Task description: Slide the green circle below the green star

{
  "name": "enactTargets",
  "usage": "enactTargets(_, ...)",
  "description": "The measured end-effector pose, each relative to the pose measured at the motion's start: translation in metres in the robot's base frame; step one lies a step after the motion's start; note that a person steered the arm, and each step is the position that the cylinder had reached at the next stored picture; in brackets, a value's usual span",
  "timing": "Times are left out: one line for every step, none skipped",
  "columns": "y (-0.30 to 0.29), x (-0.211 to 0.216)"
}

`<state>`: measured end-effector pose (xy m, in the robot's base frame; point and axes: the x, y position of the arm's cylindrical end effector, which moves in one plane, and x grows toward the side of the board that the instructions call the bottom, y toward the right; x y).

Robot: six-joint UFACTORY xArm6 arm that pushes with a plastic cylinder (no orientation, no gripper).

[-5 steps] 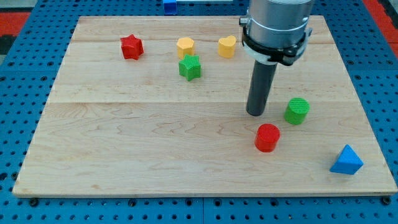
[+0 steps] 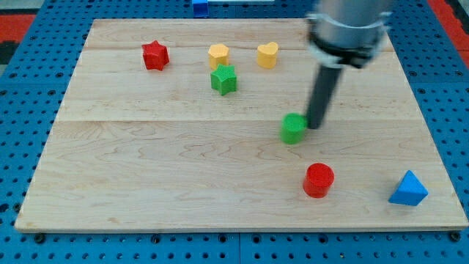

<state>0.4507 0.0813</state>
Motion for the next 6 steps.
enactTargets(-0.011, 0.003)
enactTargets(0.049, 0.039)
enactTargets(-0.014, 0.041)
enactTargets(-0.071, 0.039)
enactTargets(-0.079, 0.012)
enactTargets(-0.079, -0.009)
